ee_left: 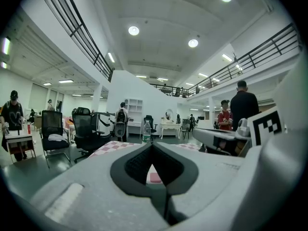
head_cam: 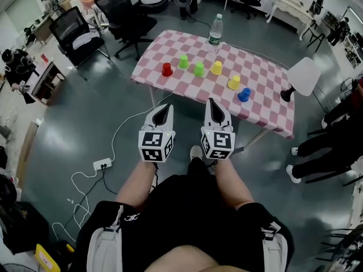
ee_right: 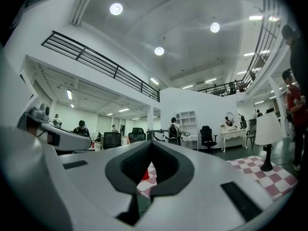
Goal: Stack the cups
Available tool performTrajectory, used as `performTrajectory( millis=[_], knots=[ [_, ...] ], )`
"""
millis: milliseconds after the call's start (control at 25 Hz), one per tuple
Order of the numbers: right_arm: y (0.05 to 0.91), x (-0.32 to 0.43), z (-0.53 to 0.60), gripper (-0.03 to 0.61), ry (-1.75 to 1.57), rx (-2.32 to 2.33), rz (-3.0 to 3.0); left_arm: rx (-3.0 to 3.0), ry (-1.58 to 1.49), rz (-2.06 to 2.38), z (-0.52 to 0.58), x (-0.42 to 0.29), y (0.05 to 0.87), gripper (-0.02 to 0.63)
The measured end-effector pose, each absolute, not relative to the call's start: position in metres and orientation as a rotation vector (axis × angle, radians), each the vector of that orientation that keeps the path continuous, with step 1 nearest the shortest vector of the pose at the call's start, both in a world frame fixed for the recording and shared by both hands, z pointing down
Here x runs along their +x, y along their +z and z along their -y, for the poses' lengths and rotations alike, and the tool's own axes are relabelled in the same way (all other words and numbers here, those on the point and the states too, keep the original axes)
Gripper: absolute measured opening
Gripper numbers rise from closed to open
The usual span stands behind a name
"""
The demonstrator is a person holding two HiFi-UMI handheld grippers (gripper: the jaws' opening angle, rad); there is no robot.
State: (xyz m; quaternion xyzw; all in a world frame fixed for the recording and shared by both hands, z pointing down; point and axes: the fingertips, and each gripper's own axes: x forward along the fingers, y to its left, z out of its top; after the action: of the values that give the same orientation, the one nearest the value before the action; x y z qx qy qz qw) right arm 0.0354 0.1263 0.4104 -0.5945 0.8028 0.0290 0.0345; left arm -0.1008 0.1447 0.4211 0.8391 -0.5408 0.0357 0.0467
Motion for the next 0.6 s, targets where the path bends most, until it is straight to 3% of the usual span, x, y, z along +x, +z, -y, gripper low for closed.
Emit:
performTrajectory(
  millis=[600],
  knots=[
    [0.4, 0.071, 0.063, 0.0, 0.064, -1.764, -2.524, 2.541, 0.125, 1.68, 0.041, -0.056, 0.406, 0.015]
  ],
)
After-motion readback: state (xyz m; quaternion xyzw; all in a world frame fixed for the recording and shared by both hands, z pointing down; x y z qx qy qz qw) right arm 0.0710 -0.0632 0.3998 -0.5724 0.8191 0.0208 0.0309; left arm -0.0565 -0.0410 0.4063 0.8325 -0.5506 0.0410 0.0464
